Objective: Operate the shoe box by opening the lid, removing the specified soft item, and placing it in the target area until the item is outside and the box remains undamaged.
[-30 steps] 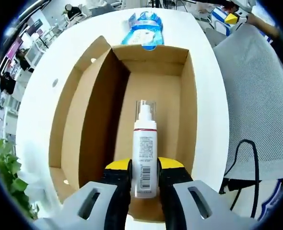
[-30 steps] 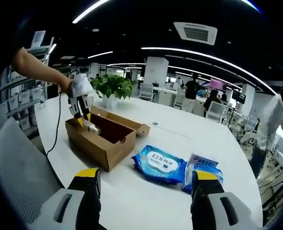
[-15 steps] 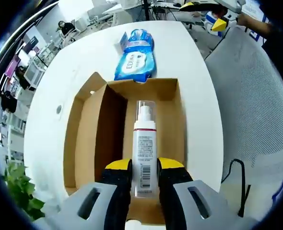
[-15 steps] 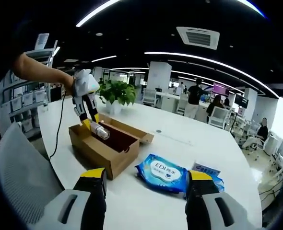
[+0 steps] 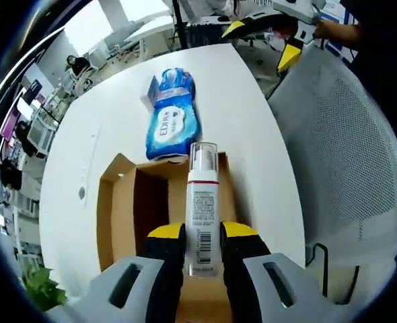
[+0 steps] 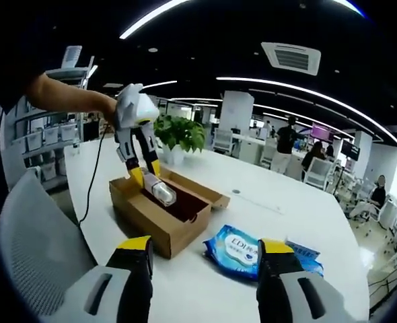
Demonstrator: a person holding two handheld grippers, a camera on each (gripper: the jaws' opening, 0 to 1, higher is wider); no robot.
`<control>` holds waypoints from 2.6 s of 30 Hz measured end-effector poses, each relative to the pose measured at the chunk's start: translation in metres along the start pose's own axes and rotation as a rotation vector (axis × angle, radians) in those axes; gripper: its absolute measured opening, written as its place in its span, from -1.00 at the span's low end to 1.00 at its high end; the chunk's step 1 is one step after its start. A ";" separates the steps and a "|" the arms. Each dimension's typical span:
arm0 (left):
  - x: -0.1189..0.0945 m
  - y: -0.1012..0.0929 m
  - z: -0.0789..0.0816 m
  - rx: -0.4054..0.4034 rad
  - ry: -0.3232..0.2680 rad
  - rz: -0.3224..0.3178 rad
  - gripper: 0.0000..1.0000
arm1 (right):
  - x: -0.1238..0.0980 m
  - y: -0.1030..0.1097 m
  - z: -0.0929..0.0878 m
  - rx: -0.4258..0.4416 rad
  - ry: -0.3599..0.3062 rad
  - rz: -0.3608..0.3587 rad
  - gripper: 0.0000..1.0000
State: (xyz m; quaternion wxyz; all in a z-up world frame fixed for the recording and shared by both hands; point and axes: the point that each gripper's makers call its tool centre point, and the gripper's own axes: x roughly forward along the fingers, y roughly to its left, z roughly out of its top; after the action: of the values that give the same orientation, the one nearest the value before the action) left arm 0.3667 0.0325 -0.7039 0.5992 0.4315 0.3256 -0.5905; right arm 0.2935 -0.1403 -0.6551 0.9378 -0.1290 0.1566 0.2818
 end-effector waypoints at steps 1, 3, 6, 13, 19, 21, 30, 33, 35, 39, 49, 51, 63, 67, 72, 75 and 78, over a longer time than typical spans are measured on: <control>0.000 -0.001 0.002 0.005 -0.002 -0.002 -0.62 | 0.000 0.002 0.003 -0.013 -0.017 0.005 0.13; 0.001 -0.004 0.008 0.022 -0.012 -0.009 -0.62 | 0.000 0.006 0.006 -0.024 -0.026 0.020 0.09; 0.001 -0.009 0.014 0.041 -0.020 -0.021 -0.62 | 0.001 0.009 0.009 -0.022 -0.037 0.028 0.07; 0.000 -0.020 0.023 0.069 -0.032 -0.044 -0.62 | 0.002 0.014 0.015 -0.004 -0.053 0.046 -0.03; 0.002 -0.024 0.030 0.091 -0.042 -0.060 -0.62 | 0.004 0.018 0.016 -0.006 -0.059 0.060 -0.13; 0.003 -0.025 0.031 0.099 -0.045 -0.065 -0.62 | 0.004 0.020 0.017 -0.008 -0.061 0.064 -0.16; 0.006 -0.032 0.045 0.128 -0.065 -0.085 -0.62 | 0.007 0.025 0.023 -0.012 -0.069 0.088 -0.27; 0.006 -0.034 0.047 0.138 -0.067 -0.092 -0.62 | 0.008 0.028 0.023 -0.010 -0.069 0.099 -0.29; 0.006 -0.035 0.049 0.142 -0.071 -0.096 -0.62 | 0.008 0.029 0.023 -0.011 -0.068 0.103 -0.30; 0.006 -0.037 0.052 0.147 -0.075 -0.101 -0.62 | 0.010 0.030 0.024 -0.005 -0.072 0.108 -0.33; 0.006 -0.038 0.053 0.155 -0.077 -0.102 -0.62 | 0.010 0.032 0.034 -0.025 -0.090 0.132 -0.43; 0.005 -0.039 0.054 0.161 -0.082 -0.104 -0.62 | 0.011 0.033 0.034 -0.029 -0.091 0.136 -0.43; -0.004 -0.045 0.062 0.192 -0.125 -0.135 -0.62 | 0.024 0.047 0.024 -0.066 -0.069 0.210 -0.43; -0.006 -0.047 0.065 0.193 -0.143 -0.145 -0.63 | 0.026 0.050 0.020 -0.074 -0.061 0.227 -0.43; -0.010 -0.053 0.073 0.202 -0.184 -0.169 -0.63 | 0.027 0.052 0.019 -0.079 -0.058 0.244 -0.43; -0.012 -0.056 0.077 0.207 -0.206 -0.179 -0.63 | 0.027 0.054 0.020 -0.086 -0.059 0.257 -0.44; -0.014 -0.058 0.081 0.216 -0.231 -0.188 -0.63 | 0.028 0.056 0.019 -0.094 -0.058 0.266 -0.48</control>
State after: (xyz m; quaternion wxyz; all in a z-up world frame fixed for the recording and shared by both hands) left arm 0.2987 -0.0308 -0.6656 0.5249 0.3904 0.2283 -0.7210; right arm 0.2877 -0.0750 -0.6563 0.8893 -0.1426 0.1317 0.4140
